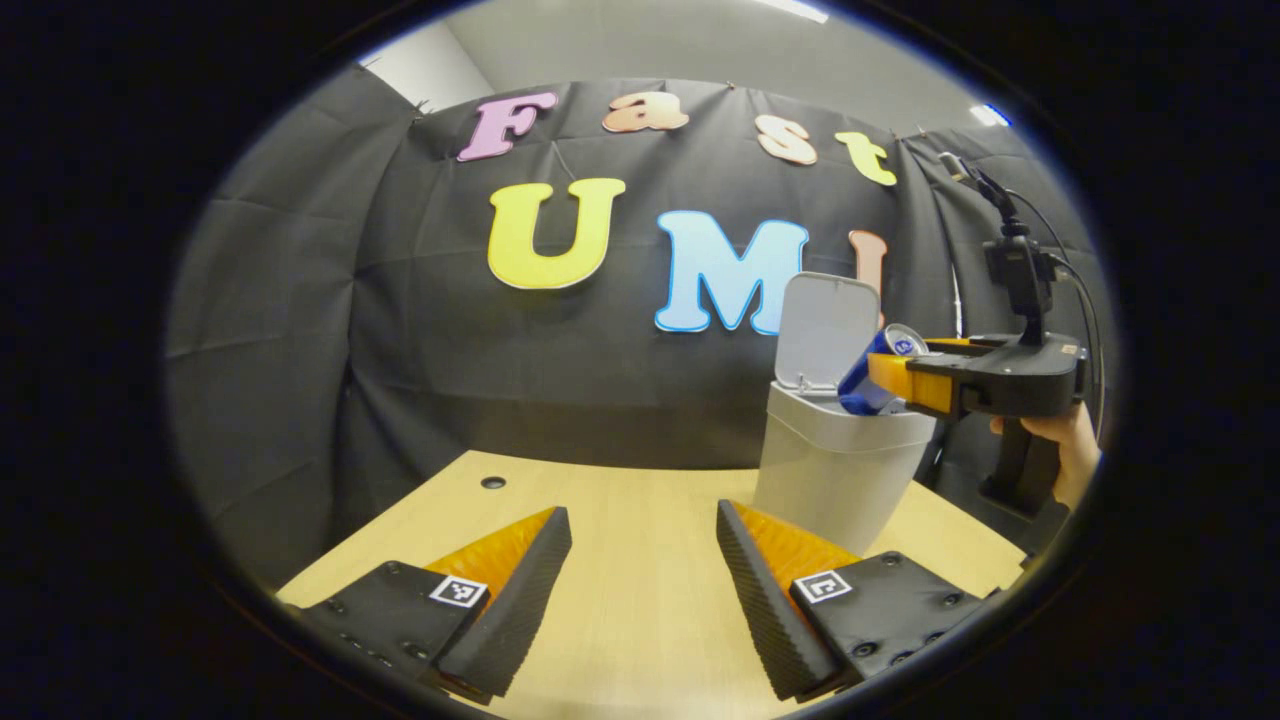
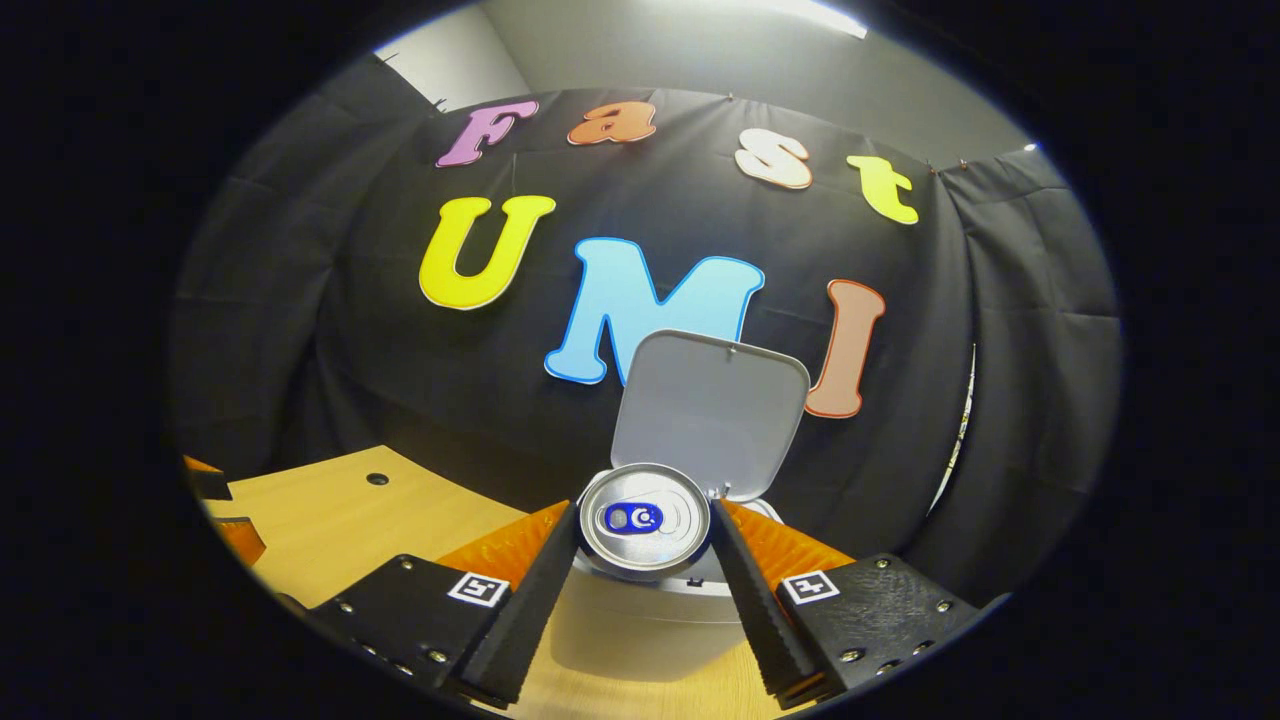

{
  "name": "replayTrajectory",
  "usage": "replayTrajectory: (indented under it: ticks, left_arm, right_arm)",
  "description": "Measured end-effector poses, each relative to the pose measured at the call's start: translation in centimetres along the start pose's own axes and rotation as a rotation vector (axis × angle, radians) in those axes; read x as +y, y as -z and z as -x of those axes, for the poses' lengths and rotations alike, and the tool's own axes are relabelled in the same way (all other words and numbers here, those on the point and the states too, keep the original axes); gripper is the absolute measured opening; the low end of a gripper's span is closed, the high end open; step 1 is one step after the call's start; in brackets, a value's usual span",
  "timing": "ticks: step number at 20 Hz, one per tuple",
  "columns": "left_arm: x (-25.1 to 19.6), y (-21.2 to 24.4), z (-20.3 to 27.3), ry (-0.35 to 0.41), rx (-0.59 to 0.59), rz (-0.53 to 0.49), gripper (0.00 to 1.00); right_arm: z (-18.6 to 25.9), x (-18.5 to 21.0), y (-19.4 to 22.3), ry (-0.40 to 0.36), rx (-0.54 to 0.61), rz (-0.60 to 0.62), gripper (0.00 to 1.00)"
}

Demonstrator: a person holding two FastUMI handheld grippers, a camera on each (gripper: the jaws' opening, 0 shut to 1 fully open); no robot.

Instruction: Press the lid of the desktop garbage bin to open it, pick up the crumpled paper on the desktop and throw it into the bin, then pick up the pop can on the desktop and drop it into the bin, and finally close the garbage bin lid.

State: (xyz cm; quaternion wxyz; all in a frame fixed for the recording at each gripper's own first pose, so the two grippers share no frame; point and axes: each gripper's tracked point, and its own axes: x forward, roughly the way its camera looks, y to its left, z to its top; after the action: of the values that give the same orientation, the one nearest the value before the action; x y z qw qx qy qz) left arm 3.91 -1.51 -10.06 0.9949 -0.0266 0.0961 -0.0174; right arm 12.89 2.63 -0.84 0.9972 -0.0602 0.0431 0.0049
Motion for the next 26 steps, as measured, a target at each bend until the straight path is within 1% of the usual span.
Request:
replayTrajectory:
  ticks: [5,13,18,20,22,26]
  left_arm:
    - [0.0,0.1,-0.3,0.006,0.003,-0.003,0.96]
    - [-0.2,0.1,-0.3,0.010,0.003,-0.001,0.96]
    - [0.1,-0.6,-0.6,0.020,-0.010,-0.018,0.95]
    - [0.0,-0.9,-0.9,0.038,-0.013,-0.013,0.95]
    - [0.1,-1.5,-1.3,0.054,-0.021,-0.014,0.96]
    - [0.3,-3.0,-2.5,0.097,-0.065,-0.033,0.95]
  right_arm:
    - [0.1,-0.3,-0.1,0.013,-0.005,-0.008,0.87]
    - [0.6,-0.6,0.0,0.021,0.003,-0.028,0.88]
    - [1.0,-0.5,0.4,0.005,0.050,-0.089,0.88]
    - [1.0,-1.1,0.1,0.029,0.061,-0.104,0.87]
    - [0.9,-1.8,-0.3,0.064,0.068,-0.113,0.92]
    - [0.6,-3.6,-2.3,0.138,0.064,-0.128,0.92]
